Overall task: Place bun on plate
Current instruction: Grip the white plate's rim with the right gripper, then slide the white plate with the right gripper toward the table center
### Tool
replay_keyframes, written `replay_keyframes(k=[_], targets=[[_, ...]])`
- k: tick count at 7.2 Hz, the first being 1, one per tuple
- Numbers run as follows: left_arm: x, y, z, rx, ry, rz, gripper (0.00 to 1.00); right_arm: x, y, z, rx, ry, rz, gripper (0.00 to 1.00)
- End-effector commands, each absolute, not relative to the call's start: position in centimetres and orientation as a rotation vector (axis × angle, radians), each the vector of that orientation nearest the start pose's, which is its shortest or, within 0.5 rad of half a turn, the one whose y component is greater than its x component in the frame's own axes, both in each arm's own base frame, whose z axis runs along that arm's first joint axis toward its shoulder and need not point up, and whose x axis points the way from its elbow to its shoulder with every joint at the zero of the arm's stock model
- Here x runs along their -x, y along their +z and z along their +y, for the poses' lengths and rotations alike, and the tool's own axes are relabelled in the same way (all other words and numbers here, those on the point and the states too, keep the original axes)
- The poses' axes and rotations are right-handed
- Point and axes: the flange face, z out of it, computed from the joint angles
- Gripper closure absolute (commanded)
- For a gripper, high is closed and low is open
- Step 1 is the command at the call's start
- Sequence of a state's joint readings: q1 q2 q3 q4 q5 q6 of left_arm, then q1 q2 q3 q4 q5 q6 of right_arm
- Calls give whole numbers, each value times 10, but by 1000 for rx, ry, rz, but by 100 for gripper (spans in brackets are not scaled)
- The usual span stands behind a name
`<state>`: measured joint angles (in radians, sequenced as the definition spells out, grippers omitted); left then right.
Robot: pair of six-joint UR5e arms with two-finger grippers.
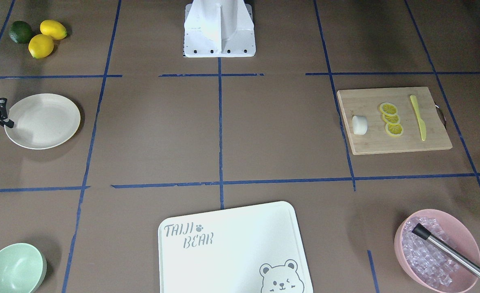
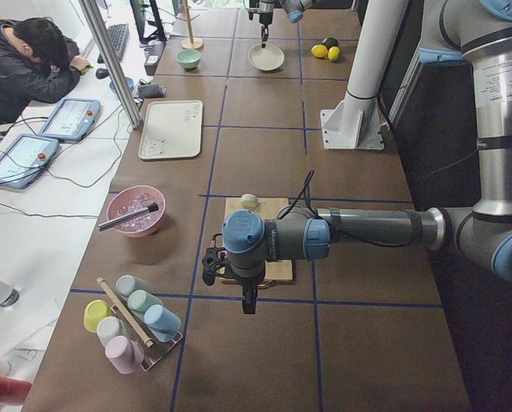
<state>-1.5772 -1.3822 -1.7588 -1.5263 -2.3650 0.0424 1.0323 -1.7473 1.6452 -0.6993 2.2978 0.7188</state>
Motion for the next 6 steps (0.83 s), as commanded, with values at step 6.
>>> replay_keyframes(k=[6], targets=[[65, 653, -409, 22, 16, 795, 0, 503, 315, -440, -83, 6, -1140, 95]])
